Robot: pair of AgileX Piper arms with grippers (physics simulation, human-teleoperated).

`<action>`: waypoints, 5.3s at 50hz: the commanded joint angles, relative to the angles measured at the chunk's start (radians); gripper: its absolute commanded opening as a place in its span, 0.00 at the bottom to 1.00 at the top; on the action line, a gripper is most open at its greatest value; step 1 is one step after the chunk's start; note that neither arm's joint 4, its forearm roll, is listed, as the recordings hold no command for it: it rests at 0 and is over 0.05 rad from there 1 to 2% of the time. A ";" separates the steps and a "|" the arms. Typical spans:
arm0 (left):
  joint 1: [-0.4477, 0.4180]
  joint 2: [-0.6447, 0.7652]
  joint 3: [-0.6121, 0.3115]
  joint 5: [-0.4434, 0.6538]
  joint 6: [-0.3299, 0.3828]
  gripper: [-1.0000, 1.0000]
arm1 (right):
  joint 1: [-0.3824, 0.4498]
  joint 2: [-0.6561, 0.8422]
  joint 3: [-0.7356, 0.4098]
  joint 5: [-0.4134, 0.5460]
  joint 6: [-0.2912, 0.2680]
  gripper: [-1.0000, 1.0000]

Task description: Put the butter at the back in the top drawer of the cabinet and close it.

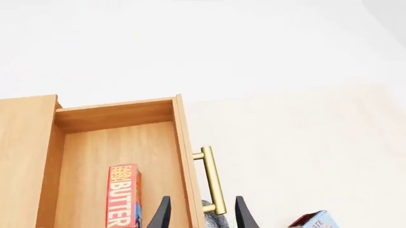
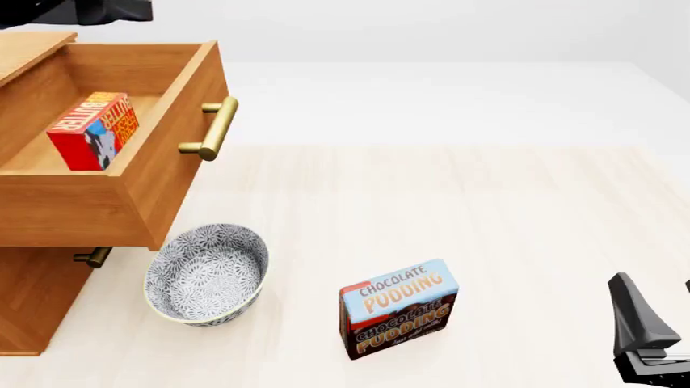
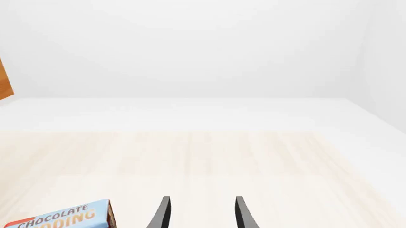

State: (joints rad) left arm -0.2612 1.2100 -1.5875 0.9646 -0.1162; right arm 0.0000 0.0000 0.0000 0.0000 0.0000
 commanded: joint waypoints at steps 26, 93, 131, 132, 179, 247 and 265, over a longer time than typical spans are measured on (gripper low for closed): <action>-0.217 0.201 -0.052 -0.111 -0.046 1.00 | 0.000 0.000 0.000 0.000 0.000 1.00; -0.323 0.416 0.106 -0.326 -0.193 1.00 | 0.000 0.000 0.000 0.000 0.000 1.00; -0.298 0.410 0.123 -0.328 -0.190 1.00 | 0.000 0.000 0.000 0.000 0.000 1.00; -0.298 0.410 0.123 -0.328 -0.190 1.00 | 0.000 0.000 0.000 0.000 0.000 1.00; -0.287 0.408 0.129 -0.330 -0.185 1.00 | 0.000 0.000 0.000 0.000 0.000 1.00; 0.267 0.113 0.502 -0.368 0.010 1.00 | 0.000 0.000 0.000 0.000 0.000 1.00; 0.329 0.067 0.516 -0.353 0.009 1.00 | 0.000 0.000 0.000 0.000 0.000 1.00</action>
State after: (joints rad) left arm 0.0232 1.3030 -1.0901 0.6043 -0.1060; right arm 0.0000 0.0000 0.0000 0.0000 0.0000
